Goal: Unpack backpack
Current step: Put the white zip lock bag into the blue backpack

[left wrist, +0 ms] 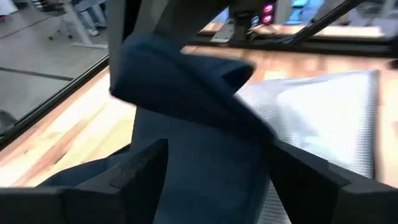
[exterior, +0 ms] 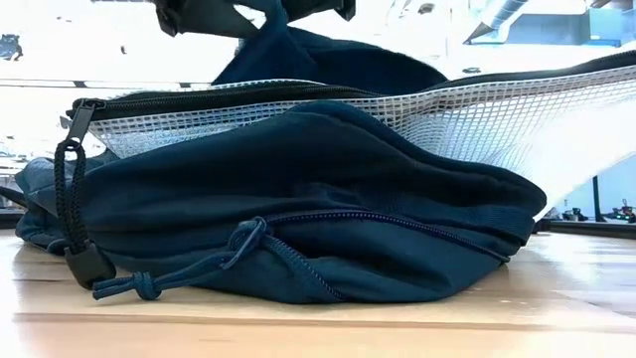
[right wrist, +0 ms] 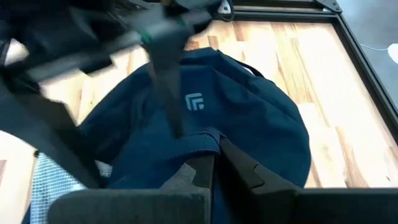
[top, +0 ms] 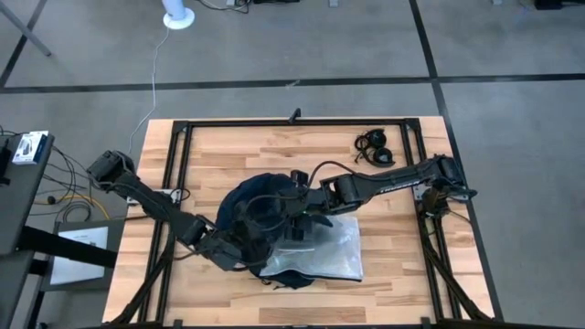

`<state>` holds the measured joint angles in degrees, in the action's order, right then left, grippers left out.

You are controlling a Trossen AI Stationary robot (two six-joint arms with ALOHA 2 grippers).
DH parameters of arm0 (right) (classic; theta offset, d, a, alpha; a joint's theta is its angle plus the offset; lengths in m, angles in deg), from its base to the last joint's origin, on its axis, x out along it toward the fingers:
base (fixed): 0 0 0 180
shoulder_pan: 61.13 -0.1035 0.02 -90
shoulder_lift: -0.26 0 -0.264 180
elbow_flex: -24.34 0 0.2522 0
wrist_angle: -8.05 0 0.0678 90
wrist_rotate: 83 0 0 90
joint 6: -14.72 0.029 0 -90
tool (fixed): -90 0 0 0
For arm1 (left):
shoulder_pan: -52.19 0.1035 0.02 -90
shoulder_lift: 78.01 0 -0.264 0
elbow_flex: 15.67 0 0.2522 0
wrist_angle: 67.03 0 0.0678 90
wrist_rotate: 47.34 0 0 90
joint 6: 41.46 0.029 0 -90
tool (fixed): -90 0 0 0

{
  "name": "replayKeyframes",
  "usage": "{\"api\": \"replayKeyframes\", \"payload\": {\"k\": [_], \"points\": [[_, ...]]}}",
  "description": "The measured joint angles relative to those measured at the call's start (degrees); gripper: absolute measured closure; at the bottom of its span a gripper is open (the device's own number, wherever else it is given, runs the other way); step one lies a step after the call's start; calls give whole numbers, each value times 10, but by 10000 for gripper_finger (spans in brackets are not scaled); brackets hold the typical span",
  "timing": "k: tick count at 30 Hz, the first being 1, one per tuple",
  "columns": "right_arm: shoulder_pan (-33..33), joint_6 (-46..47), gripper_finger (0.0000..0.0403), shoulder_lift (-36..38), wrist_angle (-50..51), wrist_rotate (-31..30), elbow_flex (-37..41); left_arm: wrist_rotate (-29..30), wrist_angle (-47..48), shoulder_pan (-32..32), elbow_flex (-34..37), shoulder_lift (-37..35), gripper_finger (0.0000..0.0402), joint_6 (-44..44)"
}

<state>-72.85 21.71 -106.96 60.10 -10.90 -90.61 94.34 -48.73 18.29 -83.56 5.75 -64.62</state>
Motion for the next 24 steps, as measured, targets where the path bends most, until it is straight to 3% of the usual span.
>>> {"api": "replayKeyframes", "payload": {"k": [6, 19, 22, 24], "points": [[-2, -1, 403, 0, -1, -3, 0, -4, -2, -4, 0, -22, 147, 4], [-19, -1, 403, 0, -22, -3, 0, -12, 0, 70, 0, -12, 151, -69], [-23, 0, 401, 0, -19, -3, 0, -26, 17, 77, 0, -12, 181, -80], [-24, 0, 394, 0, -15, -2, 0, -38, 21, 77, 0, -12, 224, -74]]}}
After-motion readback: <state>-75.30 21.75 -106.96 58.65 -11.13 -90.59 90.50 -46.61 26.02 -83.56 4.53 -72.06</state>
